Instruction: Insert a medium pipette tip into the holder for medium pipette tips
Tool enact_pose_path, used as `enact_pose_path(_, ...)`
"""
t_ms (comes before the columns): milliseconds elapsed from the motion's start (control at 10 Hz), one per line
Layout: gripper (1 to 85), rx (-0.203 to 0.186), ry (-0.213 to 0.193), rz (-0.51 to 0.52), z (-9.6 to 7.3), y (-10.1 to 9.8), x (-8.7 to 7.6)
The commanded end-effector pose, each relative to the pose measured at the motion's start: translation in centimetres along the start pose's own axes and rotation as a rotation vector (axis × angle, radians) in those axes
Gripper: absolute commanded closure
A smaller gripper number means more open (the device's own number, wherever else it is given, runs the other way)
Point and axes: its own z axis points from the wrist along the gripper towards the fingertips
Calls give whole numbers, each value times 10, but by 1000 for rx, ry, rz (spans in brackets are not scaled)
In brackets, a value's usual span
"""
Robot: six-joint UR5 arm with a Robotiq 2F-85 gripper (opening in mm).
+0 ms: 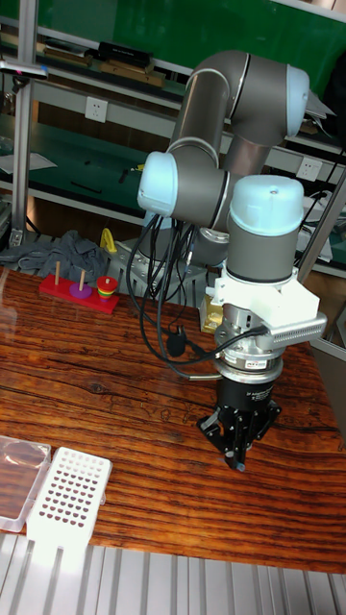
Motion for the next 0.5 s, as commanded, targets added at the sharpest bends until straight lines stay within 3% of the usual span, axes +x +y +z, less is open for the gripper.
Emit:
enact_pose_path(0, 847, 10, -2, 7, -2, -4, 0)
enact_pose_path(200, 847, 5, -2, 23, -2, -2, -1)
enact_pose_path(400, 847, 15, 28, 18, -3, -7, 8)
